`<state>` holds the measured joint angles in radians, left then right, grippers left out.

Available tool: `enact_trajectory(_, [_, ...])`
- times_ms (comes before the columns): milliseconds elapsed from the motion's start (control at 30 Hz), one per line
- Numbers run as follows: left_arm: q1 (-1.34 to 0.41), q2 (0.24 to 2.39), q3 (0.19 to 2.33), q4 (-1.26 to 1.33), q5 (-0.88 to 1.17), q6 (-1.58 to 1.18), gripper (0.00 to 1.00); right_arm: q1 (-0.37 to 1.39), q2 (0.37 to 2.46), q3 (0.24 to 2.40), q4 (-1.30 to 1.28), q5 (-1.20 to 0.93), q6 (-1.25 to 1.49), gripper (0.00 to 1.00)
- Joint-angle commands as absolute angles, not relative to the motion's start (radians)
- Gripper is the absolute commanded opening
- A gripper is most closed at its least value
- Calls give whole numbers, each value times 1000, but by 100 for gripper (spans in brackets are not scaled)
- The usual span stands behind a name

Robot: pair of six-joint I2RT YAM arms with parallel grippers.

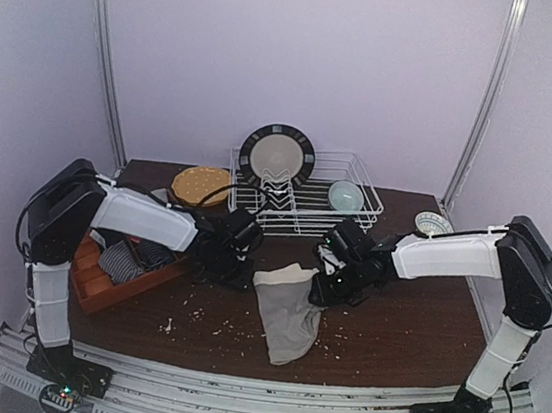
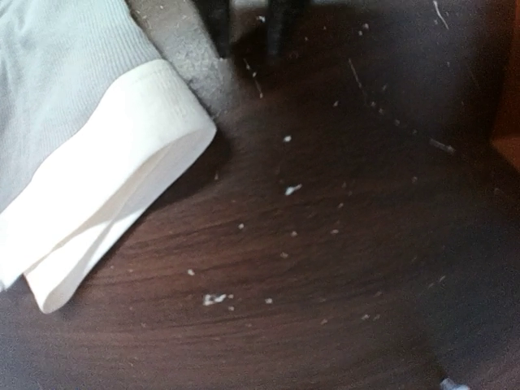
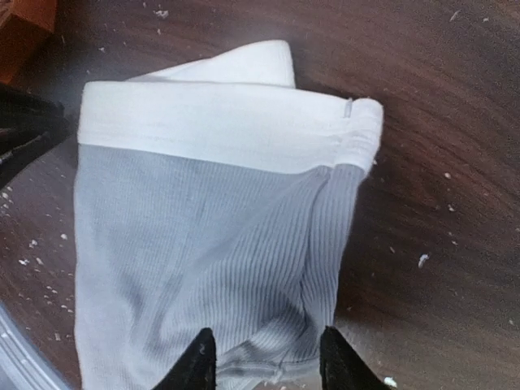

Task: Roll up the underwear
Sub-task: Pick up the underwear from the center of the board.

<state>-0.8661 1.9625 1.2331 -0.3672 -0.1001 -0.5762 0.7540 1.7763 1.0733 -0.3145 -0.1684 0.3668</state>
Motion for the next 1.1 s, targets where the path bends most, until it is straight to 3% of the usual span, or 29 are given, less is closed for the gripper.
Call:
enact_trajectory(0, [-859, 1835, 1197, -390, -99, -560, 25, 778, 1641, 1089, -382, -156, 354, 45])
enact_trajectory(100, [-861, 1752, 1163, -391, -112, -565, 41, 851, 1612, 1115, -403, -141, 334, 49])
enact_trajectory(300, [-859, 1675, 1112, -371, -116, -605, 58, 1021, 1671, 1158, -390, -9, 321, 55])
enact_trajectory(400, [-855, 1686, 1123, -370, -86, -637, 60, 1095, 1710, 1169, -366, 59, 344, 63])
enact_trajectory(567, [-849, 1653, 1081, -357, -104, -704, 60, 1150, 1808, 1202, -357, 155, 401, 86])
enact_trajectory(733, [-847, 1603, 984, -320, -114, -760, 60, 1168, 1920, 1260, -374, 245, 413, 93])
enact_trajectory(833, [-847, 1594, 958, -319, -107, -777, 60, 1174, 1980, 1301, -414, 294, 407, 91])
enact_trajectory(933, [-847, 1581, 932, -306, -98, -790, 60, 1175, 2018, 1306, -453, 326, 414, 84])
enact_trajectory(1000, [-847, 1572, 918, -297, -95, -793, 60, 1177, 2016, 1275, -442, 324, 420, 72])
enact_trajectory(1067, [-847, 1567, 911, -292, -95, -795, 60, 1176, 2009, 1246, -439, 314, 425, 52])
